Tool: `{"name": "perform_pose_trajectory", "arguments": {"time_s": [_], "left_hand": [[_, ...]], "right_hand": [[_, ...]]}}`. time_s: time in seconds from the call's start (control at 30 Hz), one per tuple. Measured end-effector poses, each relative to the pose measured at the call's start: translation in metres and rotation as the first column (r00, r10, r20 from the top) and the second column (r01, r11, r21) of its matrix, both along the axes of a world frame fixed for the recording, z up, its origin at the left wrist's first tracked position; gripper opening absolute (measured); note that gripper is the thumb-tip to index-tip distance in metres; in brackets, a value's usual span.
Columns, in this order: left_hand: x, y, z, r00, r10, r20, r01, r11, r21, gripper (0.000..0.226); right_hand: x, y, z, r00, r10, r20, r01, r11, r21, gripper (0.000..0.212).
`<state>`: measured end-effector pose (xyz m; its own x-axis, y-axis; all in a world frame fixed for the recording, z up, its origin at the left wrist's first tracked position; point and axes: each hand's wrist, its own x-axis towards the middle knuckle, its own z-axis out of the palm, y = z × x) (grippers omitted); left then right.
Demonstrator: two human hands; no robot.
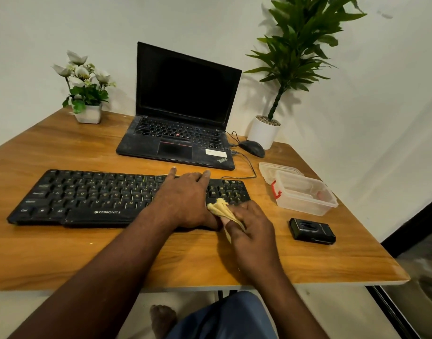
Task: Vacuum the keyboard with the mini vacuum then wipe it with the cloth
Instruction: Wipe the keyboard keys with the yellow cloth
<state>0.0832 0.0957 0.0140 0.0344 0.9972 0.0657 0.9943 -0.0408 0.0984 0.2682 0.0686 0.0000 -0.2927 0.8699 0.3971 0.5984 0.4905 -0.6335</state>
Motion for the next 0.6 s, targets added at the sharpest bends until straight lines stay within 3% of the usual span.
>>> {"name": "perform_pose_trajectory", "arguments": {"time_s": [0.13, 0.27, 0.47, 0.6], "left_hand": [[-0.006, -0.023, -0.005, 0.998, 0.028, -0.059, -0.022, 0.993, 0.113, 0.135], [-0.033, -0.069, -0.014, 0.996, 0.076, -0.050, -0.060, 0.964, 0.257, 0.116], [-0.097, -0.140, -0.021, 0.972, 0.231, 0.052, -0.235, 0.914, 0.331, 0.107], [-0.146, -0.176, -0.020, 0.911, 0.382, 0.155, -0.412, 0.861, 0.297, 0.111]], "right_hand": [[0.012, 0.001, -0.014, 0.993, -0.112, -0.045, 0.113, 0.993, 0.020, 0.033], [-0.007, -0.011, -0.013, 0.985, -0.140, 0.096, 0.130, 0.985, 0.111, 0.038], [-0.069, -0.045, -0.003, 0.975, 0.129, 0.182, -0.151, 0.982, 0.116, 0.044], [-0.091, -0.041, 0.009, 0.990, -0.034, 0.137, 0.013, 0.988, 0.155, 0.039]]}}
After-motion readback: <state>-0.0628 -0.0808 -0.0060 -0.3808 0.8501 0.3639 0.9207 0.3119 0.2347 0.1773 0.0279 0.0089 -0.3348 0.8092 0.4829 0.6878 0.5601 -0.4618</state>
